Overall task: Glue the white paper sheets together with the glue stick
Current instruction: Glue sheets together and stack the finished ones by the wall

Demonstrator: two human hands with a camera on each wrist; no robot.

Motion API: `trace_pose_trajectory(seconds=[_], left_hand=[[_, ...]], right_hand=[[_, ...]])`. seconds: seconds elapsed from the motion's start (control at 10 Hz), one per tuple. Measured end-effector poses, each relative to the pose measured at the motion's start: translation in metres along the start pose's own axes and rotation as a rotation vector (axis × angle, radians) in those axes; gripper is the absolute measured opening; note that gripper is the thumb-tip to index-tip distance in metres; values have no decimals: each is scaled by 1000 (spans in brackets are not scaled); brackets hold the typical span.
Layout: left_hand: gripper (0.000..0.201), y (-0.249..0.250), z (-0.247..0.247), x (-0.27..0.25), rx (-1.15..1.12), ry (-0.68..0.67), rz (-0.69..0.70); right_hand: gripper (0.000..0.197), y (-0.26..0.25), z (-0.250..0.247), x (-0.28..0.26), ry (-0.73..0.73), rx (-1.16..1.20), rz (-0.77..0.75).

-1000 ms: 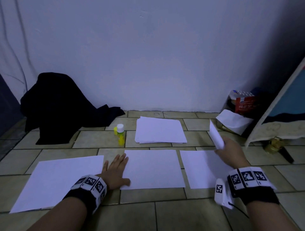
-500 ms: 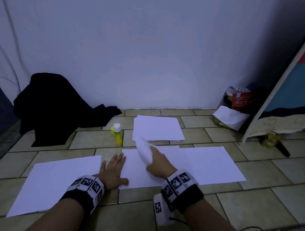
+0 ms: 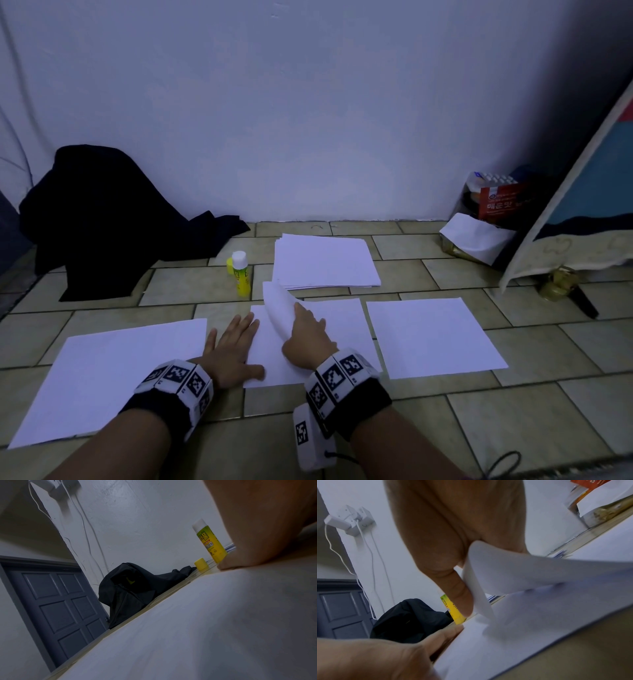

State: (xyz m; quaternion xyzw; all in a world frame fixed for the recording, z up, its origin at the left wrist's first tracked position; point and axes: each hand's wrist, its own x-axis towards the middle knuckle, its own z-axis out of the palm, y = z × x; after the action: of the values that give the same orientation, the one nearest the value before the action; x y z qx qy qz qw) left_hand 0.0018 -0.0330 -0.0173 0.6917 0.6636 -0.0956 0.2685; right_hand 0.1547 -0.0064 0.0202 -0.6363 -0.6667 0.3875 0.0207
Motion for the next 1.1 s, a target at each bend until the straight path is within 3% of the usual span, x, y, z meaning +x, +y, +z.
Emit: trace_pose_trajectory(seconds=[1.1], left_hand=[[112, 1, 1, 1, 24, -8, -16]], right_hand=[[74, -5, 12, 4, 17, -41, 87]])
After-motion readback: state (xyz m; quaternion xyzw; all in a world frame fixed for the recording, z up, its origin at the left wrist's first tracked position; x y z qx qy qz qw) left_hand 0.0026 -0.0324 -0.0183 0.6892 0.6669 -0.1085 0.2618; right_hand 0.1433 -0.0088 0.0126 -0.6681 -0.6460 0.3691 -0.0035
